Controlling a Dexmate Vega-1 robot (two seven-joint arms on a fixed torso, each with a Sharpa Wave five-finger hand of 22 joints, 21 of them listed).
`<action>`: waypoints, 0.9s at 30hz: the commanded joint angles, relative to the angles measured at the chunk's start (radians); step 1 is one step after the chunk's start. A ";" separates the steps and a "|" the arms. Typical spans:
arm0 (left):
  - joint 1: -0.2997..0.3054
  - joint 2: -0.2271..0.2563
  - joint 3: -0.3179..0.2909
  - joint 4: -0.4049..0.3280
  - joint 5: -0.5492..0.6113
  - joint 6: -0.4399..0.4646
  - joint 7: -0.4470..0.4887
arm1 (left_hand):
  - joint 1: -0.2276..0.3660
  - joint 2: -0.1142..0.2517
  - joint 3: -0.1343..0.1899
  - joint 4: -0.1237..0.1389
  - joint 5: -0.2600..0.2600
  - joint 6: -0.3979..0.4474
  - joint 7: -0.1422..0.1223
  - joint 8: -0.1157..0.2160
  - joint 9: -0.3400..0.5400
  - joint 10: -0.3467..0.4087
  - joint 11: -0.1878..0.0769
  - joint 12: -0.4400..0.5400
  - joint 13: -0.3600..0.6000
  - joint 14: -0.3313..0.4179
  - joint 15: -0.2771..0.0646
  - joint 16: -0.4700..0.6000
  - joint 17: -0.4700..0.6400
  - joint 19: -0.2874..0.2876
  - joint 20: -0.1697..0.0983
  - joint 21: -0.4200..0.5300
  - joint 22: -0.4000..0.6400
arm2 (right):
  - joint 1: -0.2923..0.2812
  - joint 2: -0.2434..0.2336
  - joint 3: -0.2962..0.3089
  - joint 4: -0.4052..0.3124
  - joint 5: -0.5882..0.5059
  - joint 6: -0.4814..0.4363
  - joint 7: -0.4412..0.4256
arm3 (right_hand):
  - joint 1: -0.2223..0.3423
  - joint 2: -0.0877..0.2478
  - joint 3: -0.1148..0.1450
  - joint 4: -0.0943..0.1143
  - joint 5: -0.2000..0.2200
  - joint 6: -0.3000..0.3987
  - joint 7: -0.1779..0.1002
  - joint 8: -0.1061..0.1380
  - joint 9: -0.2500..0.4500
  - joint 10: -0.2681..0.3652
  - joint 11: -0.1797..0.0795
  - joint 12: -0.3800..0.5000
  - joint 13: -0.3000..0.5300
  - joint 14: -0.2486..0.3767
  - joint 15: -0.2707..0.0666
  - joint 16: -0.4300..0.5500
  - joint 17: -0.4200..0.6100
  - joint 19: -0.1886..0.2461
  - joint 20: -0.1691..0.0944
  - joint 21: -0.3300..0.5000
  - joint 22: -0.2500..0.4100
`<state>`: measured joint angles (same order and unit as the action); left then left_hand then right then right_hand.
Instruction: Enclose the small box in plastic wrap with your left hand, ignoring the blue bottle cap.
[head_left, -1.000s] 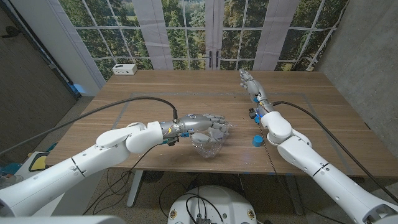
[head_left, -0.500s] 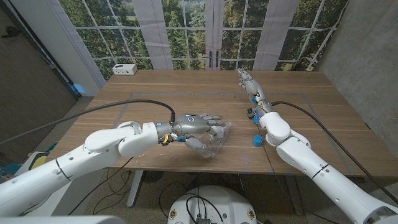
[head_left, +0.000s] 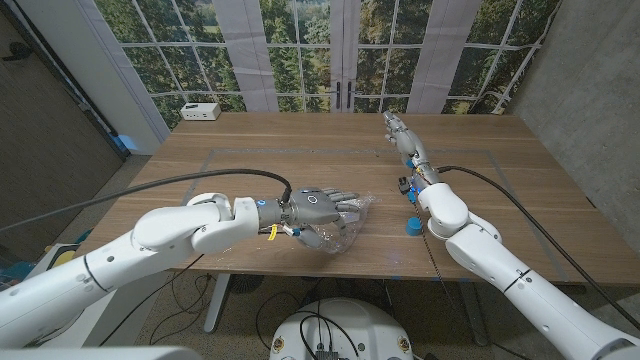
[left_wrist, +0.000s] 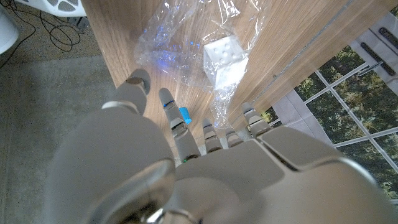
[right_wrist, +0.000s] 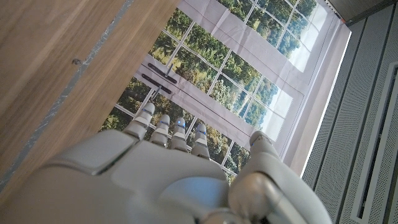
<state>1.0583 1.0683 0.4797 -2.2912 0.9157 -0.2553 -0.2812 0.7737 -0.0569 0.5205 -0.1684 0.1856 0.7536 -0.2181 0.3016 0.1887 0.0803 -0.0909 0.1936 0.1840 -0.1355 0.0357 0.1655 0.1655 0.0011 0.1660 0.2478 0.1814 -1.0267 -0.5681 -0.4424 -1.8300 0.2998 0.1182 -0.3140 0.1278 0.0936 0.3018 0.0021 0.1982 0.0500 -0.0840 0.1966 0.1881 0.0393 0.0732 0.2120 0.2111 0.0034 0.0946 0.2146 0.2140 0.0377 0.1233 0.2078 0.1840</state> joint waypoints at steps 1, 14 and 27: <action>0.019 -0.006 0.014 -0.050 0.166 0.025 -0.031 | 0.014 -0.003 -0.007 0.001 0.007 -0.005 0.000 -0.008 0.002 -0.007 -0.001 -0.002 0.002 -0.010 0.003 0.006 0.003 -0.003 0.002 -0.002 0.003 | -0.009 0.000 0.005 0.008 -0.002 0.019 0.004 | -0.005 0.002 0.004 0.005 0.001 0.005 -0.005 0.000 0.002 0.006 0.000 -0.002 0.002 0.000 -0.001 0.001 0.003 0.000 -0.004 0.003 0.001; -0.009 -0.041 0.049 -0.033 0.224 0.005 -0.080 | 0.019 -0.013 -0.024 0.005 0.010 0.003 0.001 -0.014 0.002 -0.013 -0.002 -0.001 0.002 -0.017 0.007 0.009 0.004 -0.003 0.002 -0.008 0.003 | -0.004 0.004 0.009 0.026 0.008 0.023 0.011 | -0.005 0.002 0.005 0.006 0.001 0.005 -0.005 0.000 0.002 0.006 0.001 -0.002 0.002 0.000 -0.001 0.001 0.003 -0.001 -0.004 0.002 0.001; 0.002 -0.039 0.070 -0.002 0.331 -0.002 0.048 | 0.024 -0.033 -0.057 0.011 0.019 0.029 0.005 -0.018 0.003 0.005 -0.004 0.010 0.002 -0.001 0.000 0.018 0.004 0.016 0.000 -0.009 0.004 | 0.014 0.011 0.006 0.049 0.012 0.024 0.018 | -0.004 0.002 0.006 0.005 0.002 0.005 -0.005 0.000 0.002 0.006 0.000 -0.002 0.002 0.000 -0.001 0.001 0.003 0.000 -0.003 0.003 0.001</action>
<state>1.0560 1.0305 0.5313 -2.3169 1.1446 -0.2470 -0.3353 0.7949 -0.0783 0.4724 -0.1562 0.1975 0.7631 -0.2143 0.2809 0.1885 0.0691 -0.0906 0.1936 0.1839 -0.1450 0.0453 0.1714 0.1654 0.0050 0.1629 0.2399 0.1841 -1.0299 -0.5639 -0.4339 -1.8040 0.3107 0.1425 -0.2991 0.1279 0.0937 0.3018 0.0021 0.1982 0.0499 -0.0840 0.1966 0.1881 0.0393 0.0732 0.2120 0.2111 0.0034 0.0946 0.2146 0.2140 0.0377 0.1233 0.2078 0.1838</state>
